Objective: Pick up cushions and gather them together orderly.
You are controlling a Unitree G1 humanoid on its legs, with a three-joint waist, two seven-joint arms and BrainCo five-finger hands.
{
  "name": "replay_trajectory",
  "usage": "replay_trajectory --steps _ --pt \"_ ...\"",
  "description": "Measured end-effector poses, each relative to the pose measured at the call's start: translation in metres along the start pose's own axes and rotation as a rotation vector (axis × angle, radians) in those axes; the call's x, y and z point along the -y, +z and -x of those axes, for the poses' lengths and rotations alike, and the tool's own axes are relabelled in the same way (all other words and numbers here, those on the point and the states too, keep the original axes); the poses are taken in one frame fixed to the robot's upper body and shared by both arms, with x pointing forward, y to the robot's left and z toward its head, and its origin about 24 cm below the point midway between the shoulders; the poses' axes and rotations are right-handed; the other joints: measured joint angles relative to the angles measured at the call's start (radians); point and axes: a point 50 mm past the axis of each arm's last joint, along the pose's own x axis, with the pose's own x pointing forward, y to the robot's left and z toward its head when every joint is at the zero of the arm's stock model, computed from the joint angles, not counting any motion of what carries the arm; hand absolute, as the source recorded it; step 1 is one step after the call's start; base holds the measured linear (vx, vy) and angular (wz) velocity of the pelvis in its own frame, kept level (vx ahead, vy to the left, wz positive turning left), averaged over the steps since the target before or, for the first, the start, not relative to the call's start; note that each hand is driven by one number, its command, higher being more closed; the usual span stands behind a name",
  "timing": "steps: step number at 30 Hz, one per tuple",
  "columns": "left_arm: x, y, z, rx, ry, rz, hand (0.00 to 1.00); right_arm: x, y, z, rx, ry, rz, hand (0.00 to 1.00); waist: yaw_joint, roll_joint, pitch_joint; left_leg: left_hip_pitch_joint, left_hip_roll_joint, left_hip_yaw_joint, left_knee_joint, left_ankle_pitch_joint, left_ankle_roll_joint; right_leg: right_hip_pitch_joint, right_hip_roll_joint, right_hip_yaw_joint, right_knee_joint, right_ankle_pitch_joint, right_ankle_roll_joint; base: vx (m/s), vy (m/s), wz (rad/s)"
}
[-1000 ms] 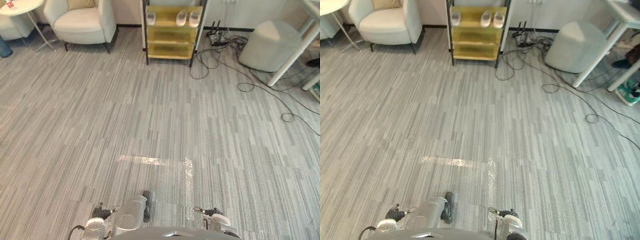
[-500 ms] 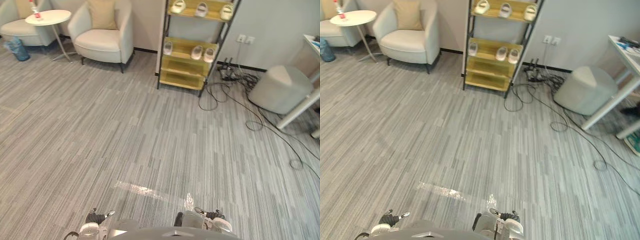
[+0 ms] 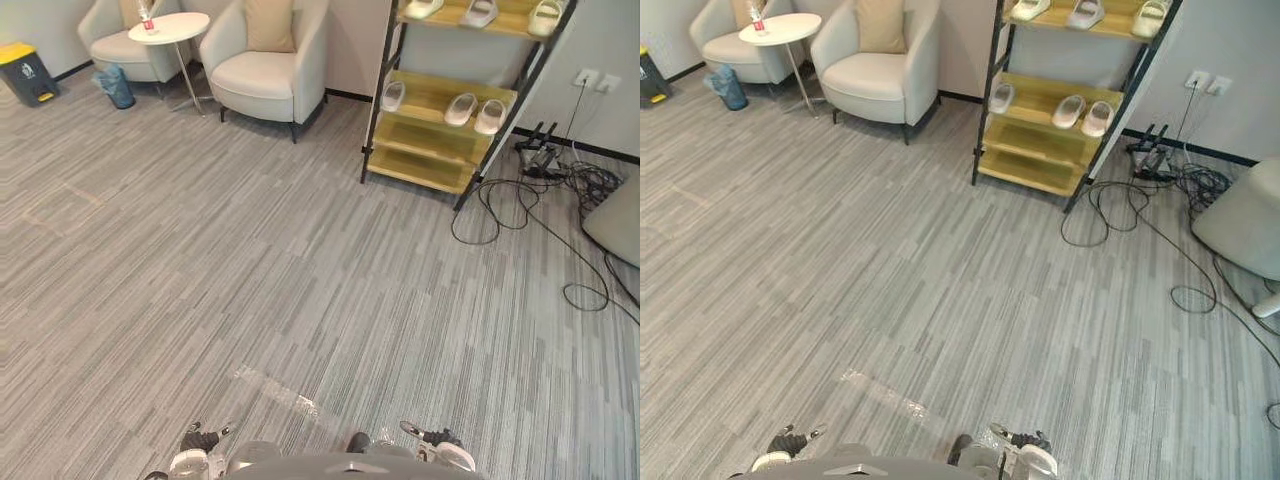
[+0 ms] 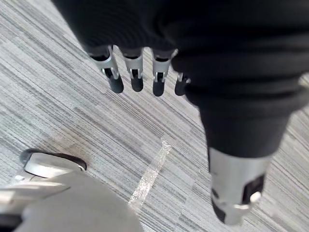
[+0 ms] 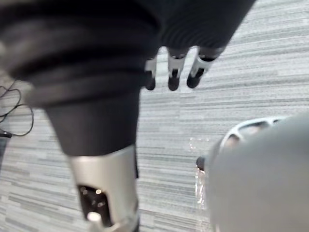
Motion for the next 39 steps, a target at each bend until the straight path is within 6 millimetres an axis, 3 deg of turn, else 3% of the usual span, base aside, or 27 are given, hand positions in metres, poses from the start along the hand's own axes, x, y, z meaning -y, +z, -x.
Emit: replay_trajectory --steps 3,5,7,8,9,10,11,12,13,14,15,17,23,29,39 --pt "-0.002 -0.001 0.0 -0.002 0.002 -0.006 0.0 -0.001 -0.003 0.0 -0.01 0.001 0.001 0.0 0.002 -0.008 0.003 -0.014 -0.007 0.001 0.007 0.003 -0.003 0.007 0.008 0.0 -0.046 0.033 0.004 -0.01 0.047 0.02" --pt "-0.006 0.002 -0.001 0.009 0.012 -0.011 0.0 -0.002 -0.004 0.001 -0.011 0.005 0.005 0.0 0.004 -0.026 0.018 -0.095 -0.031 0.003 0.181 0.007 -0.01 0.039 -0.003 0.0 -0.085 0.047 0.008 -0.06 0.059 0.2" --pt "-0.006 0.005 -0.001 0.021 0.013 -0.008 0.0 -0.003 -0.006 0.002 -0.012 0.008 0.02 0.0 0.012 -0.025 0.026 -0.164 -0.036 0.017 0.352 0.032 -0.034 0.078 -0.006 0.002 -0.106 0.045 0.002 -0.04 0.065 0.18" --pt "-0.007 0.006 -0.001 0.025 0.016 -0.008 0.0 -0.007 -0.005 0.003 -0.006 0.016 0.029 0.0 0.028 -0.039 0.039 -0.194 -0.04 0.03 0.452 0.062 -0.022 0.107 -0.032 0.008 -0.117 0.046 0.0 -0.03 0.126 0.04" --pt "-0.007 0.005 -0.001 0.022 0.017 -0.006 0.0 -0.007 -0.004 0.003 -0.002 0.017 0.03 0.0 0.035 -0.044 0.04 -0.201 -0.037 0.042 0.46 0.032 -0.004 0.113 -0.036 0.01 -0.121 0.045 0.0 -0.04 0.138 0.06" --pt "-0.007 0.004 -0.001 0.02 0.02 0.0 0.0 -0.006 -0.002 0.002 0.009 0.012 0.029 0.0 0.033 -0.033 0.04 -0.22 -0.025 0.055 0.425 -0.031 0.006 0.118 -0.036 0.007 -0.121 0.042 0.003 -0.06 0.133 0.04" --pt "-0.005 0.004 0.0 0.019 0.015 0.003 0.0 -0.005 0.001 0.002 0.018 0.004 0.028 0.0 0.033 -0.023 0.044 -0.237 -0.024 0.054 0.383 -0.044 0.008 0.116 -0.034 0.007 -0.119 0.04 0.007 -0.06 0.169 -0.04" --pt "0.001 0.004 0.0 0.02 0.004 0.01 0.0 -0.005 0.005 0.002 0.034 0.001 0.02 0.0 0.033 -0.008 0.046 -0.258 -0.021 0.042 0.261 -0.032 0.009 0.1 -0.029 0.021 -0.106 0.036 0.025 -0.07 0.256 -0.38" --pt "0.0 -0.001 0.001 0.002 0.007 0.022 0.0 -0.008 0.007 0.003 0.044 0.007 0.018 0.0 0.044 0.004 0.038 -0.255 -0.013 0.048 0.198 0.021 0.015 0.084 -0.011 0.053 -0.101 0.043 0.046 -0.03 0.202 -0.51" --pt "-0.004 -0.004 0.001 -0.005 0.018 0.025 0.0 -0.01 0.006 0.003 0.041 0.013 0.021 0.0 0.045 0.001 0.037 -0.251 -0.023 0.059 0.174 0.021 0.023 0.084 -0.01 0.079 -0.119 0.045 0.05 0.04 0.162 -0.43" --pt "-0.01 -0.004 0.0 -0.005 0.035 0.027 0.0 -0.015 0.002 0.005 0.03 0.026 0.01 0.0 0.041 -0.03 0.028 -0.238 -0.043 0.067 0.142 0.024 0.026 0.086 -0.012 0.128 -0.142 0.061 0.05 0.08 0.068 -0.19" --pt "-0.013 -0.005 0.0 -0.011 0.048 0.055 0.0 -0.017 0.0 0.006 0.023 0.03 0.009 0.0 0.041 -0.041 0.029 -0.218 -0.05 0.093 0.126 0.028 0.031 0.093 -0.022 0.161 -0.144 0.072 0.047 0.06 0.083 -0.18" --pt "-0.011 -0.01 0.002 -0.027 0.054 0.079 0.0 -0.015 -0.003 0.006 0.023 0.027 0.013 0.0 0.032 -0.039 -0.011 -0.124 -0.073 0.144 0.044 0.047 0.06 0.136 -0.042 0.196 -0.185 0.077 0.061 0.13 0.067 -0.2" --pt "0.002 0.003 0.001 0.015 0.03 0.088 0.0 -0.009 -0.007 0.006 0.016 0.011 0.008 0.0 0.03 -0.008 -0.035 -0.068 -0.08 0.133 0.02 0.062 0.058 0.205 -0.038 0.188 -0.242 0.078 0.062 0.13 -0.015 -0.01" --pt "0.017 0.034 -0.001 0.158 -0.092 -0.215 0.0 -0.004 -0.008 0.005 -0.001 -0.006 -0.011 0.0 0.019 -0.011 -0.027 -0.062 -0.073 0.109 0.032 0.077 0.055 0.229 -0.023 0.181 -0.267 0.092 0.058 -0.03 -0.028 0.04"
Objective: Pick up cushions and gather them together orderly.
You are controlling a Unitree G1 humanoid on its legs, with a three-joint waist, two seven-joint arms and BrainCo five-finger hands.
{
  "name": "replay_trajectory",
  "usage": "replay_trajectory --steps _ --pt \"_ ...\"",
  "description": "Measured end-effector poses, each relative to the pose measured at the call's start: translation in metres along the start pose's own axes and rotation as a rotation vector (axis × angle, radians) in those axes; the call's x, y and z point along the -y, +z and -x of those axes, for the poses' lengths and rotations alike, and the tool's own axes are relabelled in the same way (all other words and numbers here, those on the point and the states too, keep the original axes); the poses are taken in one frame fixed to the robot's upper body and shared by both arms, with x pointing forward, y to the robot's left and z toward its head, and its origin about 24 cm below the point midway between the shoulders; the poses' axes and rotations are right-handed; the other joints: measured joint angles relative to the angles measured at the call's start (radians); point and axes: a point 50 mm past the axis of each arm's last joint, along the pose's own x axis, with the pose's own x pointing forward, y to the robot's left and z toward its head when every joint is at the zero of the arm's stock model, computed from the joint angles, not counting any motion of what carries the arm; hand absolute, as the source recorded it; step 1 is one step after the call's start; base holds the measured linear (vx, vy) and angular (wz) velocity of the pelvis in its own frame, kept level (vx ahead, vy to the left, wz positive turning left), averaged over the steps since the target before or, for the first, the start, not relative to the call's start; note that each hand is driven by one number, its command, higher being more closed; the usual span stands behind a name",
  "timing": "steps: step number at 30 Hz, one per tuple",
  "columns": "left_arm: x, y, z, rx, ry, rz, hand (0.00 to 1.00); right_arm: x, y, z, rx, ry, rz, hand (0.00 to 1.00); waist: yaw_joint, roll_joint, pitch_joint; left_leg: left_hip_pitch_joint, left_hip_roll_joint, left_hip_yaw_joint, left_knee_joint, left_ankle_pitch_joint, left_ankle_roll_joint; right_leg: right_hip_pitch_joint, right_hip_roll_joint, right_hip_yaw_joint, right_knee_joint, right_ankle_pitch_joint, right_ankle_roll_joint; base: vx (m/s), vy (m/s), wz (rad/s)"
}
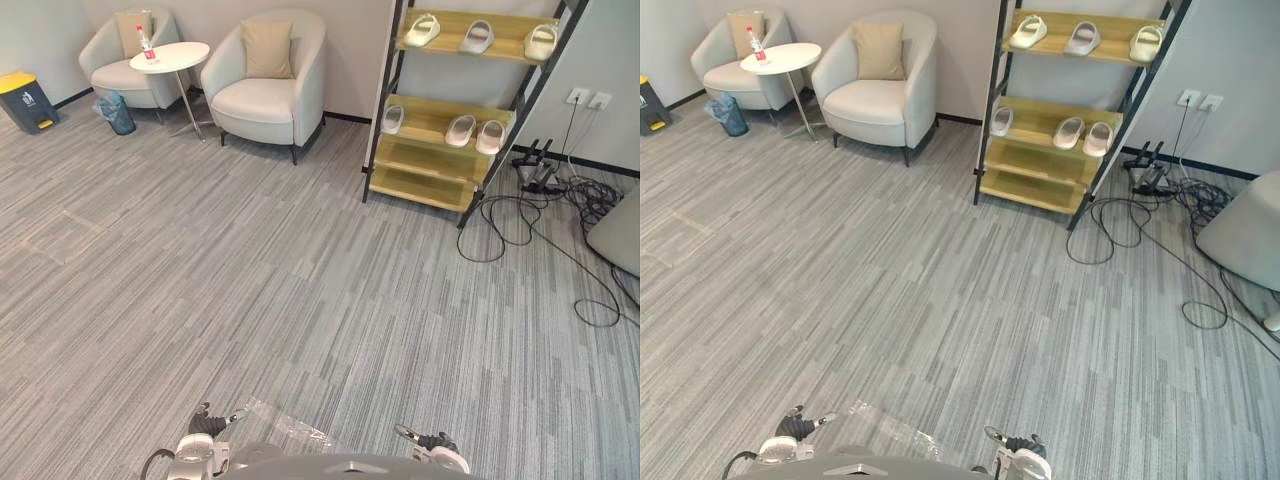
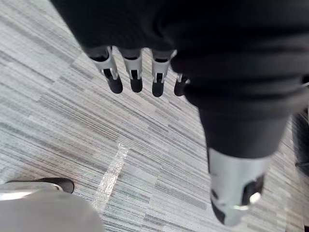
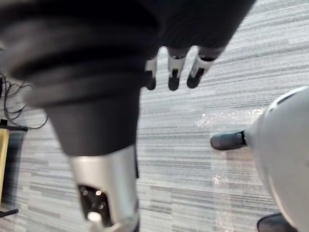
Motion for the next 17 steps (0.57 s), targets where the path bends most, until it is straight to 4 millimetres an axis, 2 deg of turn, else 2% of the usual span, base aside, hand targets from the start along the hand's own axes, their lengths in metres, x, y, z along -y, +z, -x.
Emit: replay_trajectory --steps 1,4,8,10,11,17 --pt "0.001 0.003 0.0 0.018 -0.014 -0.034 0.0 0.001 0.001 0.0 0.001 -0.003 -0.004 0.0 -0.003 -0.006 0.009 -0.016 0.004 -0.001 0.03 -0.006 -0.007 -0.003 0.003 0.006 0.002 0.002 0.002 -0.12 -0.01 -0.04" --pt "0.007 0.012 0.0 0.063 -0.052 -0.1 0.0 0.006 0.006 -0.002 0.014 -0.019 -0.013 0.0 -0.003 0.024 0.036 -0.045 0.037 -0.002 0.121 -0.05 -0.015 -0.01 0.034 0.042 0.006 0.013 -0.006 -0.16 0.022 -0.24" --pt "0.006 0.016 -0.001 0.08 -0.058 -0.116 0.0 0.008 0.005 -0.003 0.01 -0.023 -0.008 0.0 0.015 0.016 0.048 -0.046 0.002 -0.078 0.083 -0.093 -0.026 -0.052 0.051 0.148 -0.019 0.045 0.005 -0.19 0.063 -0.63" --pt "0.005 0.019 -0.001 0.09 -0.056 -0.117 0.0 0.008 0.007 -0.003 0.02 -0.022 -0.01 0.0 0.017 0.013 0.057 -0.039 -0.018 -0.083 0.065 -0.092 -0.026 -0.058 0.05 0.191 -0.043 0.052 0.001 -0.09 0.059 -0.71" --pt "0.005 0.019 -0.001 0.093 -0.055 -0.126 0.0 0.01 0.006 -0.003 0.013 -0.03 -0.017 0.0 0.014 0.02 0.062 -0.035 -0.025 -0.082 0.057 -0.092 -0.026 -0.067 0.05 0.211 -0.048 0.054 -0.001 -0.07 0.067 -0.52" --pt "0.005 0.015 -0.001 0.085 -0.059 -0.141 0.0 0.019 -0.005 -0.002 -0.022 -0.056 -0.046 0.0 0.007 0.009 0.052 0.014 -0.031 -0.083 -0.01 -0.063 -0.015 -0.064 0.049 0.225 -0.048 0.058 -0.007 0.0 0.025 -0.2"
